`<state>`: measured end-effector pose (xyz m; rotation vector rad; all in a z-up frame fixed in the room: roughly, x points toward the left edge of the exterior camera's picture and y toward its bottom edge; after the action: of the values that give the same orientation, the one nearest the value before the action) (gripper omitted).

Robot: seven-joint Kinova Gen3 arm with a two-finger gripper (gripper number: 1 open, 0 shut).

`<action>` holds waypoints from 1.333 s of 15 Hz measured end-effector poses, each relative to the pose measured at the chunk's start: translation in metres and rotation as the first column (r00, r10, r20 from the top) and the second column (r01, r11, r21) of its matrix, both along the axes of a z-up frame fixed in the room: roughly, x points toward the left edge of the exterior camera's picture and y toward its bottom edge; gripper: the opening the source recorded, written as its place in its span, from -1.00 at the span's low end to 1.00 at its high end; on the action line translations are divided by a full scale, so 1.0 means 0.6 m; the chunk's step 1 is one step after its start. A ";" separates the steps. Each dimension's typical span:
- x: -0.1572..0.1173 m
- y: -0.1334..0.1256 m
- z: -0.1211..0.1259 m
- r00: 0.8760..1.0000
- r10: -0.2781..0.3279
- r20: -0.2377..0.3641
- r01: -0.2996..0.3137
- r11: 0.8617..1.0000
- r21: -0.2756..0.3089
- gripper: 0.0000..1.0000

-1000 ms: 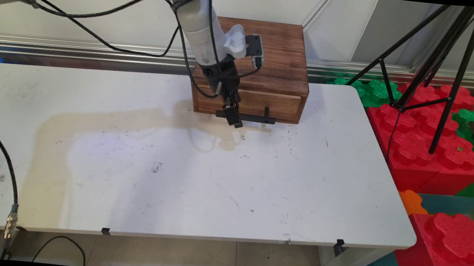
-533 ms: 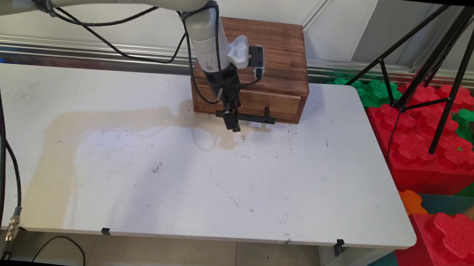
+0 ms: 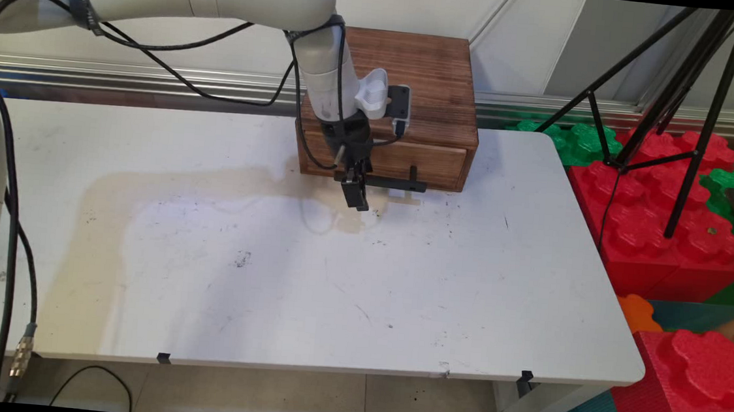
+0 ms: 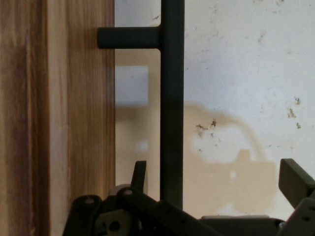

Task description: Open the drawer

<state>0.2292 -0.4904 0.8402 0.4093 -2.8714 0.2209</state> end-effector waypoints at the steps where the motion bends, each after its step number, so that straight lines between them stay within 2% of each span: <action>1: -0.002 0.000 -0.002 1.000 -0.006 0.003 0.006 1.000 -0.001 1.00; 10: -0.014 0.007 -0.013 0.999 -0.037 0.012 0.037 0.999 0.003 1.00; 20: -0.035 0.048 -0.015 0.999 -0.041 -0.008 0.041 0.999 0.027 1.00</action>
<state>0.2084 -0.4619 0.8311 0.3547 -2.8756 0.1724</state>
